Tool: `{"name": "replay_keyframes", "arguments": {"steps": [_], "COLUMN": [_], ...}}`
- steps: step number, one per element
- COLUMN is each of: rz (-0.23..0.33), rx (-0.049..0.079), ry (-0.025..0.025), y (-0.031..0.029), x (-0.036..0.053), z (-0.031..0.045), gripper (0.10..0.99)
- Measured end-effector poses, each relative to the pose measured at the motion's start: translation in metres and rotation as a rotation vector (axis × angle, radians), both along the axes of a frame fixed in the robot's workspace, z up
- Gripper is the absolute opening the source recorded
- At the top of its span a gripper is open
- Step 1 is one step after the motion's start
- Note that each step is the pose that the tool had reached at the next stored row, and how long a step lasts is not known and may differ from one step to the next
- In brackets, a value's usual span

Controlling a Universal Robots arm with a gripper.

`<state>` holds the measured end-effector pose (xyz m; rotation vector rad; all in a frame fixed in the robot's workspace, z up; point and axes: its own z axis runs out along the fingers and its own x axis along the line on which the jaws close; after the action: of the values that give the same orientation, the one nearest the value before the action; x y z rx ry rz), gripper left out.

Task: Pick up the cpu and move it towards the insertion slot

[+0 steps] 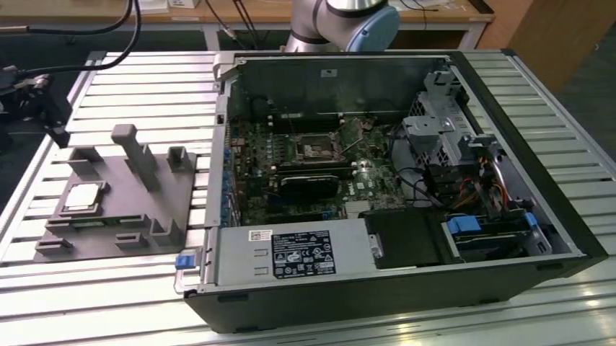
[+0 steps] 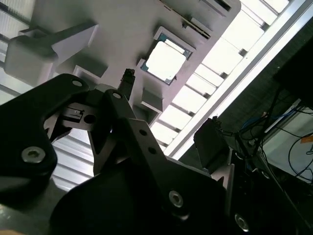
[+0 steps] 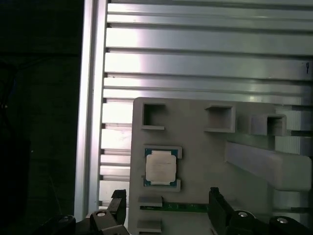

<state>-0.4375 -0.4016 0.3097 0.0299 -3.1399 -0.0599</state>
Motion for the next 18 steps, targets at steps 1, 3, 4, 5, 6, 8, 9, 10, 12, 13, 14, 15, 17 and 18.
{"name": "replay_keyframes", "arguments": {"steps": [1, 3, 4, 5, 6, 8, 9, 10, 12, 13, 14, 15, 17, 18], "rz": [0.000, 0.000, 0.000, 0.000, 0.000, 0.000, 0.000, 0.000, 0.000, 0.000, 0.000, 0.000, 0.000, 0.000], "rx": [0.000, 0.000, 0.000, 0.000, 0.000, 0.000, 0.000, 0.000, 0.000, 0.000, 0.000, 0.000, 0.000, 0.000], "ry": [0.0000, 0.0000, 0.0000, 0.0000, 0.0000, 0.0001, 0.0000, -0.0001, 0.0001, 0.0000, 0.0000, 0.0000, 0.0000, 0.0000], "y": [-0.0001, -0.0002, -0.0004, -0.0006, -0.0008, -0.0013, -0.0016, -0.0019, -0.0027, -0.0029, -0.0030, -0.0030, -0.0031, -0.0031], "x": [-0.0006, -0.0018, -0.0023, -0.0028, -0.0032, -0.0041, -0.0045, -0.0048, -0.0051, -0.0052, -0.0052, -0.0053, -0.0052, -0.0053], "z": [-0.0019, -0.0055, -0.0073, -0.0091, -0.0109, -0.0146, -0.0165, -0.0183, -0.0218, -0.0237, -0.0256, -0.0274, -0.0310, -0.0328], "gripper": [0.765, 0.765, 0.765, 0.765, 0.765, 0.765, 0.765, 0.765, 0.765, 0.765, 0.765, 0.765, 0.780, 0.835]}}
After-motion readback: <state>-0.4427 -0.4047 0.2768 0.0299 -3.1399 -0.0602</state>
